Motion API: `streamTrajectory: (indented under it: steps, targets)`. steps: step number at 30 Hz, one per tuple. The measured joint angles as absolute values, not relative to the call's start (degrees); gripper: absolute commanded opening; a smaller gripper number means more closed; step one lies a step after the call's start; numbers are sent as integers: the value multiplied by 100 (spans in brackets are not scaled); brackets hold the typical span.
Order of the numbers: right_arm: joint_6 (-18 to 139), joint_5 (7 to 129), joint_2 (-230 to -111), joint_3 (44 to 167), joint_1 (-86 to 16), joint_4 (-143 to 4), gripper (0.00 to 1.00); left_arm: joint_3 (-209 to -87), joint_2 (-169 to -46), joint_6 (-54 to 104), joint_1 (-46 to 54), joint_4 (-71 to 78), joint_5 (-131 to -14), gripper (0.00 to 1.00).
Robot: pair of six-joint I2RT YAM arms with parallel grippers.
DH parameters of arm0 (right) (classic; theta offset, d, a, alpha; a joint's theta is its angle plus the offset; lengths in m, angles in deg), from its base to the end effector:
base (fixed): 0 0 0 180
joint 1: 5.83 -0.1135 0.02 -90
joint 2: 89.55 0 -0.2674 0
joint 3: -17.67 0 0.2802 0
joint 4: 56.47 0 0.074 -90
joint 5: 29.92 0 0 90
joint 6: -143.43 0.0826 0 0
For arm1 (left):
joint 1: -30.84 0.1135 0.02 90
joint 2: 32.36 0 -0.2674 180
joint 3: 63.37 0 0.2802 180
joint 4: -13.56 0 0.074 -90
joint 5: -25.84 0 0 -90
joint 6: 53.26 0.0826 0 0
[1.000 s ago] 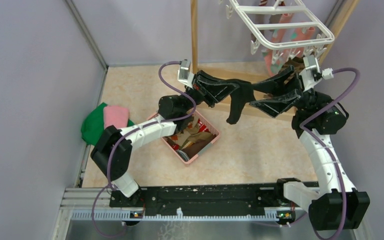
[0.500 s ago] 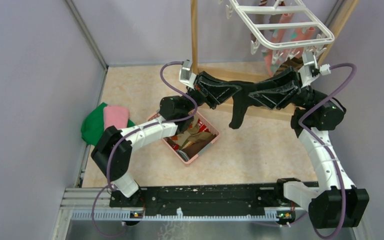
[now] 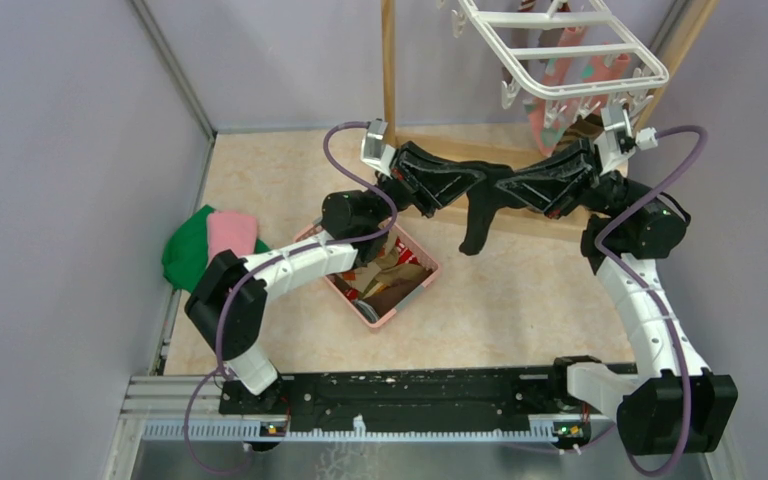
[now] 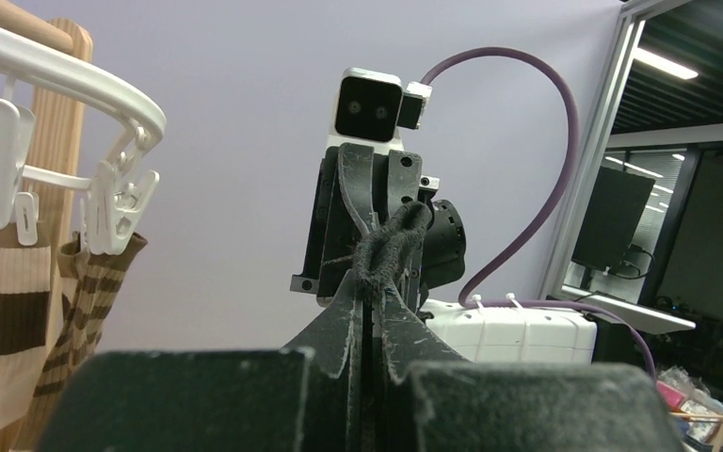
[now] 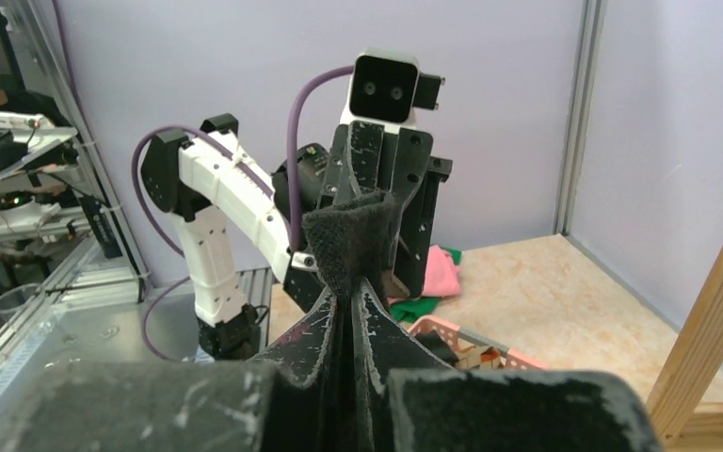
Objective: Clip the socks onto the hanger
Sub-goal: Pick up the sock from the bin.
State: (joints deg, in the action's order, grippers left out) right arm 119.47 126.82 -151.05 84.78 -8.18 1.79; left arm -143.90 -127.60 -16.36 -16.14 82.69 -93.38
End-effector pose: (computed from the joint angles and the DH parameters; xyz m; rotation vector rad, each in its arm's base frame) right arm 0.2149 0.0848 0.4716 -0.8232 1.0259 1.2967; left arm 0.2437 -0.3203 0.4274 0.5343 0.7345 -1.8021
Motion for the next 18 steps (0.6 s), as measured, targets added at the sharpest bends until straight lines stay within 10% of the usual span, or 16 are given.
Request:
streamTrajectory:
  steps: [12, 18]
  targets:
    - [11389, 13891, -14755, 8212, -56, -680, 0, -13295, -12248, -701, -1216, 7884, -9508, 97]
    - [11007, 14608, -14558, 7737, 637, -1185, 0, -12619, -11363, 399, -897, 6951, -9556, 99]
